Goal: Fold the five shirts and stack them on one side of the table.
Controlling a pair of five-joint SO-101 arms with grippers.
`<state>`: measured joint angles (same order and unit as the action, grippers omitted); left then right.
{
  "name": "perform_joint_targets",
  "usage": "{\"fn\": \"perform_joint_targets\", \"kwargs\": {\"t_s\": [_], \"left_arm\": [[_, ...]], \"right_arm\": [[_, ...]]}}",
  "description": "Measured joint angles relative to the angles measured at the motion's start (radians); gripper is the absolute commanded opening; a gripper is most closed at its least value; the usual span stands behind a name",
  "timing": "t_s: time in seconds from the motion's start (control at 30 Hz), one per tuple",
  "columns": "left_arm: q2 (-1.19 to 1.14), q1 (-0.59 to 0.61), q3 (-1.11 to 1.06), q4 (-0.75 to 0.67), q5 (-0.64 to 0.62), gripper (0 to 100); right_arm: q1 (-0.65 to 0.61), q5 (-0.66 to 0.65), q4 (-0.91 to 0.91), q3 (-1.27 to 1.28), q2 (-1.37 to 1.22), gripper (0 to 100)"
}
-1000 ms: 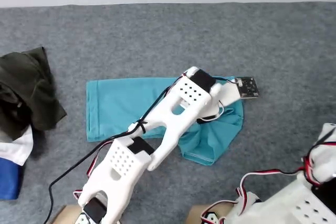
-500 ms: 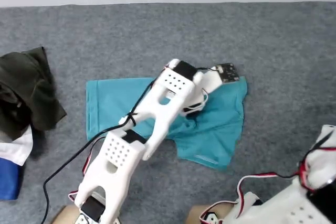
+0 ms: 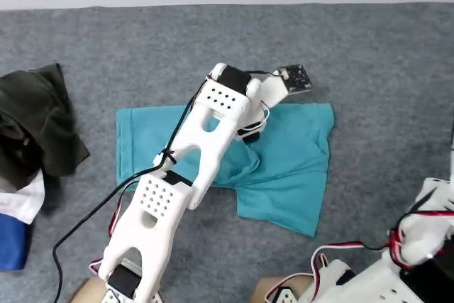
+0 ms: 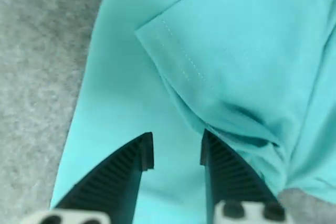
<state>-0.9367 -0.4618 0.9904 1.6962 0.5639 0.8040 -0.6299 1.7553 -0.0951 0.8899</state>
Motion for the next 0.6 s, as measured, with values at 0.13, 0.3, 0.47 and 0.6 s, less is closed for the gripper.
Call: {"fn": "perform_joint_targets", "kwargs": {"t_s": [0.13, 0.3, 0.47, 0.6], "left_arm": [[0.0, -0.003, 0.046, 0.025, 0.0, 16], [0.0, -0.061, 0.051, 0.029, -0.015, 16], [0.0, -0.155, 0.002, 0.031, -0.063, 15], [0.0, -0.147, -0.066, 0.031, -0.066, 12]], "right_arm": [[0.0, 0.0, 0.0, 0.0, 0.018, 0.9], [0.0, 0.0, 0.0, 0.0, 0.017, 0.9], [0.0, 0.0, 0.0, 0.0, 0.017, 0.9], [0.0, 0.0, 0.0, 0.0, 0.017, 0.9]]}}
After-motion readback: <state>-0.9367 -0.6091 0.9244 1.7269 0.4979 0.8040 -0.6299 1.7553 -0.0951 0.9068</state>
